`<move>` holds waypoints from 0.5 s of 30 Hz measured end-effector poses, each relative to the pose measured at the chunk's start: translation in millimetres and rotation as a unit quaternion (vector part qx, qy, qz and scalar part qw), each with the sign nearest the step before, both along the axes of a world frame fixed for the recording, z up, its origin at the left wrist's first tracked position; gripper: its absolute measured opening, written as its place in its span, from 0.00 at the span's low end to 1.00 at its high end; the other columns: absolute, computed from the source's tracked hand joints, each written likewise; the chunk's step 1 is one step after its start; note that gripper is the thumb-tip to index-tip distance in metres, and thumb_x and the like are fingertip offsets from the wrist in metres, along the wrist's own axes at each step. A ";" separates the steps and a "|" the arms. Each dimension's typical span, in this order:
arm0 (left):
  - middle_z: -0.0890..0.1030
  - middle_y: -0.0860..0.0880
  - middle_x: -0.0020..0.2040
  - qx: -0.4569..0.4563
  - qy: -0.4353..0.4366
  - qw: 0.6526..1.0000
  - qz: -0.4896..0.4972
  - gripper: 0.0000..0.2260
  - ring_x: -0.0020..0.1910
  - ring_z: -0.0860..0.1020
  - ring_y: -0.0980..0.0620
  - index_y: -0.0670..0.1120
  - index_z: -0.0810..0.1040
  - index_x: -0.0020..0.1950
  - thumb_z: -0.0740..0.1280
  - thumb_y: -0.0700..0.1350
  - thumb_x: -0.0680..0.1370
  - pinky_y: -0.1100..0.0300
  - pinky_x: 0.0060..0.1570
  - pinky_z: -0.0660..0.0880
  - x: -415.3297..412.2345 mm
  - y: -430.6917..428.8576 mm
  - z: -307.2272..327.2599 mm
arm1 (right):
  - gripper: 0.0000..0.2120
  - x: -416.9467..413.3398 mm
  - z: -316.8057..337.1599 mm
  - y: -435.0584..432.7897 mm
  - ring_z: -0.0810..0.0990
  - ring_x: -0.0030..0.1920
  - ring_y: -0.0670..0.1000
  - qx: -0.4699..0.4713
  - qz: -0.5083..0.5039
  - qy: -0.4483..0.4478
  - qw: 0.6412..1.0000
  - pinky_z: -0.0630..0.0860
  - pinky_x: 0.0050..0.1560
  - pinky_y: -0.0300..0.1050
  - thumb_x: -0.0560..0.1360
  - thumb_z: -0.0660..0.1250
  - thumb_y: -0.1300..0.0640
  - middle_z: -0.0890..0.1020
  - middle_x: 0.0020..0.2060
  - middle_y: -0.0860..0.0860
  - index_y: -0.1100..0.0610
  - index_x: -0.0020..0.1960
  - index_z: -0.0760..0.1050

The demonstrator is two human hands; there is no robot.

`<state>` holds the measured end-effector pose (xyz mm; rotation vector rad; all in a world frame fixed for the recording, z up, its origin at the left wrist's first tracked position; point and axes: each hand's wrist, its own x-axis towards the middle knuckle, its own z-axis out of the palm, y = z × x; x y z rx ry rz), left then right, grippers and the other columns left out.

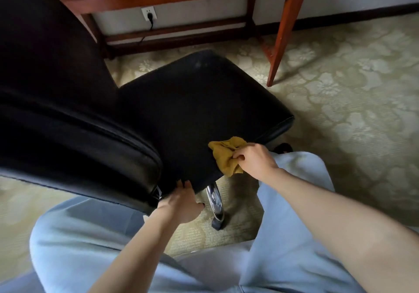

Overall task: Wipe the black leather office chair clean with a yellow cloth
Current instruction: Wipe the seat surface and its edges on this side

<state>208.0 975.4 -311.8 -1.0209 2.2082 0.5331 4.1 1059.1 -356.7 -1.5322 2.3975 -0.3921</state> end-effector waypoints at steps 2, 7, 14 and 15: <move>0.53 0.42 0.75 -0.017 0.036 0.999 -0.016 0.33 0.72 0.61 0.43 0.41 0.53 0.75 0.60 0.56 0.78 0.52 0.68 0.65 -8.3 4.4 13.8 | 0.12 -3.0 16.5 1.1 0.80 0.51 0.55 -0.009 -0.005 0.015 1.000 0.76 0.50 0.44 0.77 0.61 0.56 0.82 0.51 0.53 0.49 0.54 0.82; 0.56 0.42 0.75 -0.027 0.120 0.992 -0.035 0.31 0.73 0.61 0.43 0.41 0.54 0.75 0.60 0.55 0.79 0.53 0.70 0.61 -23.6 13.5 58.9 | 0.11 -6.1 72.5 6.0 0.80 0.48 0.54 -0.077 -0.009 0.048 0.996 0.75 0.47 0.43 0.75 0.64 0.57 0.82 0.48 0.54 0.51 0.52 0.83; 0.61 0.45 0.75 -0.100 0.270 0.955 -0.071 0.28 0.73 0.61 0.47 0.46 0.57 0.75 0.61 0.54 0.79 0.54 0.69 0.62 -18.8 31.1 150.2 | 0.09 7.6 174.0 15.4 0.80 0.44 0.55 -0.221 -0.001 0.065 0.973 0.77 0.52 0.51 0.71 0.66 0.60 0.82 0.43 0.53 0.51 0.45 0.84; 0.62 0.46 0.74 -0.127 0.284 0.947 -0.084 0.27 0.72 0.63 0.46 0.47 0.58 0.75 0.61 0.54 0.79 0.53 0.68 0.64 -16.3 33.2 162.8 | 0.08 11.7 189.6 18.0 0.80 0.43 0.55 -0.249 0.008 0.075 0.965 0.78 0.51 0.53 0.71 0.67 0.60 0.82 0.42 0.53 0.52 0.44 0.84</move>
